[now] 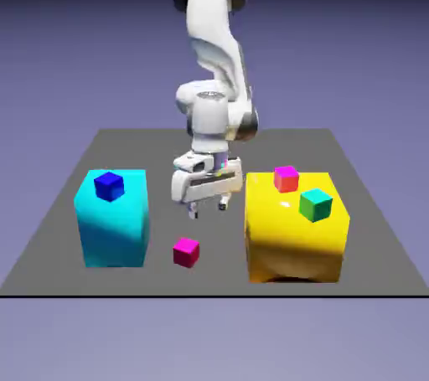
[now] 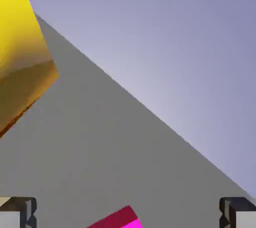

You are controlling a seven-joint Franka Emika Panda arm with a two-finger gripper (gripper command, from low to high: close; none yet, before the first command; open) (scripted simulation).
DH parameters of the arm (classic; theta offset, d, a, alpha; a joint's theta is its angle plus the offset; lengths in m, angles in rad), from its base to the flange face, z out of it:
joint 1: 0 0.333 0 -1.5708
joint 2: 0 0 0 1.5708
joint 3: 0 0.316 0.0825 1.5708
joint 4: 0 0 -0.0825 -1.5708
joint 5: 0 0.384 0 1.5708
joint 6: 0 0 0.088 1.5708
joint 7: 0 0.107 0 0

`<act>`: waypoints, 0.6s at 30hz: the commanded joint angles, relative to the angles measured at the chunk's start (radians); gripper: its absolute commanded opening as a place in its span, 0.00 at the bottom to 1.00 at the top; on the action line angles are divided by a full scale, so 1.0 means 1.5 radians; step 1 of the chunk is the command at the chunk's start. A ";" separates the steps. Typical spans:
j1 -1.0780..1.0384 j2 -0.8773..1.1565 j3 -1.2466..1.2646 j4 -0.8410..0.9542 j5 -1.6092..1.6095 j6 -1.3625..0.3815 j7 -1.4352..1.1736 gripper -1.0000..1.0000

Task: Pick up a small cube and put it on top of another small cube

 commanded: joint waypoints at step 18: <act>0.027 0.227 -0.043 0.047 0.009 0.021 -0.190 0.00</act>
